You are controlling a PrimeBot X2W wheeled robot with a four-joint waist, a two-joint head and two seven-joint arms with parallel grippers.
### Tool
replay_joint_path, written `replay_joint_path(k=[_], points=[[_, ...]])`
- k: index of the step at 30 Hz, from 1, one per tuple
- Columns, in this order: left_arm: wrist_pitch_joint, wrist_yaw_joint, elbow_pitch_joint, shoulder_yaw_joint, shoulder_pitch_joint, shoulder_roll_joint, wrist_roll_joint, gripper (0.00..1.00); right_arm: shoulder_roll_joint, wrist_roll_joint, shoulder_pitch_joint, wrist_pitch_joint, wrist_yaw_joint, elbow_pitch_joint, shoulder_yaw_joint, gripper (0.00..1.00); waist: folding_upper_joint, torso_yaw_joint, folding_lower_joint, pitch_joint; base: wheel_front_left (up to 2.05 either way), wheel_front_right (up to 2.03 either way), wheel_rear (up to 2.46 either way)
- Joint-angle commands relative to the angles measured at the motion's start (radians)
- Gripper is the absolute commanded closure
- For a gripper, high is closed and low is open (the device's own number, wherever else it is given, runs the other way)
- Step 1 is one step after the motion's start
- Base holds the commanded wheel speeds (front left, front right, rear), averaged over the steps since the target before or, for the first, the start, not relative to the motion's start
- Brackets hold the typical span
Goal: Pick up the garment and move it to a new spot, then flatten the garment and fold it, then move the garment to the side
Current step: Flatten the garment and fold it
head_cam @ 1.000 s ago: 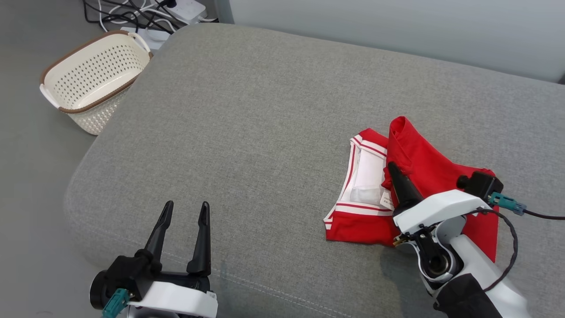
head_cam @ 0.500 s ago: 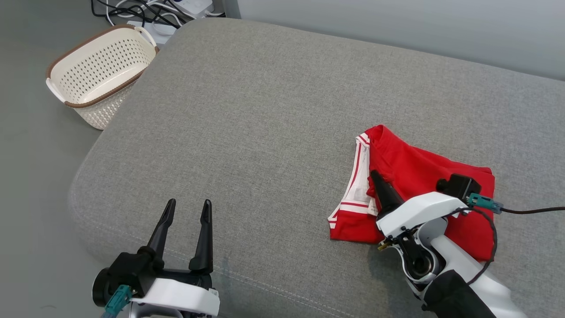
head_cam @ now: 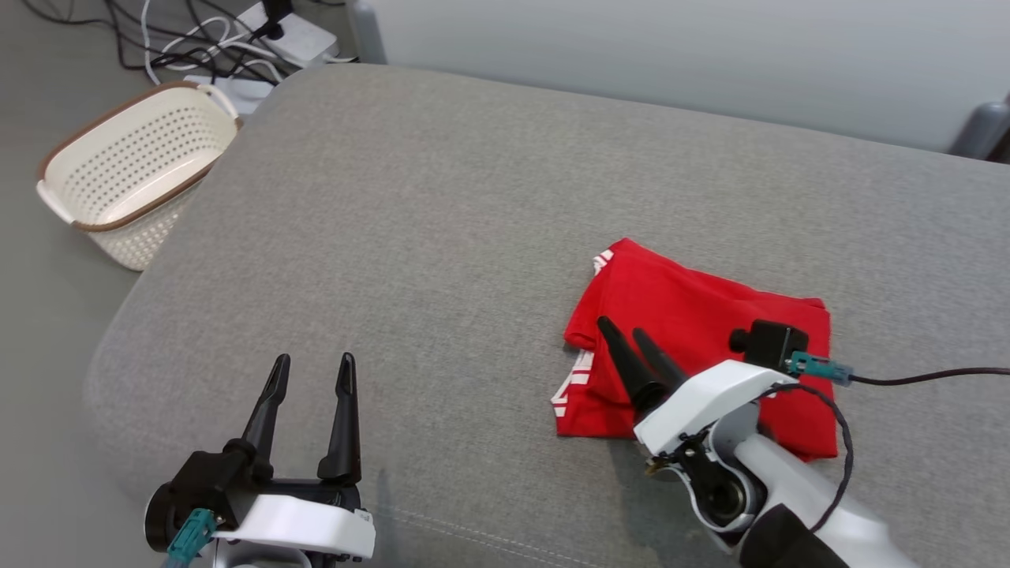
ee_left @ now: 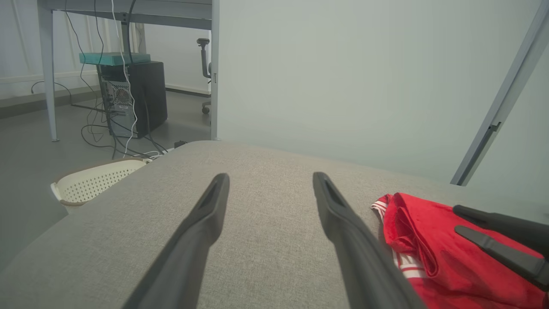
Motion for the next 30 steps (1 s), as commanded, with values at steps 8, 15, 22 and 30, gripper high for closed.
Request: replay_joint_path(k=[8, 15, 22, 30], points=[[-0.005, 0.006, -0.03, 0.055, -0.016, 0.005, 0.001, 0.0, -0.07, -0.395, 0.044, -0.023, 0.001, -0.097, -0.228, 0.0, -0.0001, -0.112, 0.0, -0.038, 0.0, 0.0, 0.0], [-0.005, 0.014, -0.035, 0.039, -0.034, 0.005, -0.007, 0.0, -0.082, -0.712, 0.151, -0.023, 0.001, -0.211, -0.457, 0.0, -0.0001, -0.194, 0.0, -0.05, 0.0, 0.0, 0.0], [-0.005, 0.025, -0.025, 0.037, -0.032, 0.005, -0.006, 0.0, -0.06, -0.814, 0.252, -0.023, 0.001, -0.333, -0.546, 0.0, -0.0001, -0.255, 0.0, -0.076, 0.0, 0.0, 0.0], [-0.005, 0.032, -0.038, 0.045, -0.001, 0.005, -0.013, 0.0, -0.104, -0.866, 0.368, -0.023, 0.001, -0.488, -0.553, 0.0, -0.0001, -0.295, 0.0, -0.109, 0.0, 0.0, 0.0]])
